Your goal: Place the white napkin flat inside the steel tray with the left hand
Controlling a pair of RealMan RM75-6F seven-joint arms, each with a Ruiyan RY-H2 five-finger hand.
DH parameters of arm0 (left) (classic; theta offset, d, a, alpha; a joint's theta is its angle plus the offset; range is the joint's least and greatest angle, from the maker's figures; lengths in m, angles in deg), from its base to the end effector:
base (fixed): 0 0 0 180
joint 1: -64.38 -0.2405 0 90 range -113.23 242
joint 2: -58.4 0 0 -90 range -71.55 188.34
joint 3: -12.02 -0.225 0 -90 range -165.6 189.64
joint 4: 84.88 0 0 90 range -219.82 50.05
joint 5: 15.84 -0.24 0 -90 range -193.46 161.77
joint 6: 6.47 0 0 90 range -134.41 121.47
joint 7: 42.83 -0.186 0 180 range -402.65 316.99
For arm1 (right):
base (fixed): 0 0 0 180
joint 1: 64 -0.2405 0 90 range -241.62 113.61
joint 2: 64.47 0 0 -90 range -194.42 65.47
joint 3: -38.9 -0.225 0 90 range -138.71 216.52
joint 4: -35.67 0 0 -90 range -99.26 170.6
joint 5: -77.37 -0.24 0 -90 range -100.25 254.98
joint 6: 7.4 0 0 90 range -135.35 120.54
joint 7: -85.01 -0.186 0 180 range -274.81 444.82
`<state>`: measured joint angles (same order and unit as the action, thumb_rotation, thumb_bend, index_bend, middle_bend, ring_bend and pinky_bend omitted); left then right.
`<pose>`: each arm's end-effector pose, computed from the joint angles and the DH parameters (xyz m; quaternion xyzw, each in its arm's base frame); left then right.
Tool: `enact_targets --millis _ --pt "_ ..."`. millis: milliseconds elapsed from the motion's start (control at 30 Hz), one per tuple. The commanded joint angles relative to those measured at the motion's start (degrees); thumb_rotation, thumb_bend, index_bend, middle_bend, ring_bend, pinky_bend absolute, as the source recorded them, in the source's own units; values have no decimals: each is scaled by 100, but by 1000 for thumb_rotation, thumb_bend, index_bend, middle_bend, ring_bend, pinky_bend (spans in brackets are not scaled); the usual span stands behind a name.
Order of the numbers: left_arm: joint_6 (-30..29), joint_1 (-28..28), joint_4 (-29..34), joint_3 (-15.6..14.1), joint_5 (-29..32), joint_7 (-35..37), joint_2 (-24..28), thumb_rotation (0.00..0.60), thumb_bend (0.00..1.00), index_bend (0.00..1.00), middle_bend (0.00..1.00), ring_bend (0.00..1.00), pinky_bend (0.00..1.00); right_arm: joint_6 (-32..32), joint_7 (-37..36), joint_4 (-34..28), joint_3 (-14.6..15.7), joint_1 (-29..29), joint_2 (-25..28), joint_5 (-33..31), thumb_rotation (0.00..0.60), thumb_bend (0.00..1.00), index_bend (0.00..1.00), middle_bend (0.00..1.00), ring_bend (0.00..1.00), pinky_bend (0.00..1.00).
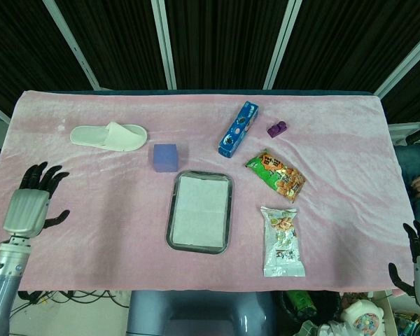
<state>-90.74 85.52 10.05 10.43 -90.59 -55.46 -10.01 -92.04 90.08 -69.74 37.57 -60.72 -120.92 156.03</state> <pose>-0.2477 0.2793 0.0850 -0.6366 -0.3426 -0.3723 0.5820 -0.3101 -0.1700 0.1352 0.5346 -0.4676 0.3109 0.6316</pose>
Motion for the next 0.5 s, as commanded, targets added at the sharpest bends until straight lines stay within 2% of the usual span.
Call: enact_targets --millis 33,200,500 --pt "-267 -493 201 -236 158 262 155 600 166 180 104 0 19 -88 -26 83 17 6 -8 170 600 307 0 0 83 151" --pt "-483 -921 -34 -248 175 648 35 600 165 180 102 0 8 -185 -106 207 59 14 -42 431 600 301 0 0 81 148" --pt "-526 -1105 -144 -60 3 849 23 600 162 178 94 0 0 -193 -148 262 84 8 -72 535 600 300 0 0 81 148"
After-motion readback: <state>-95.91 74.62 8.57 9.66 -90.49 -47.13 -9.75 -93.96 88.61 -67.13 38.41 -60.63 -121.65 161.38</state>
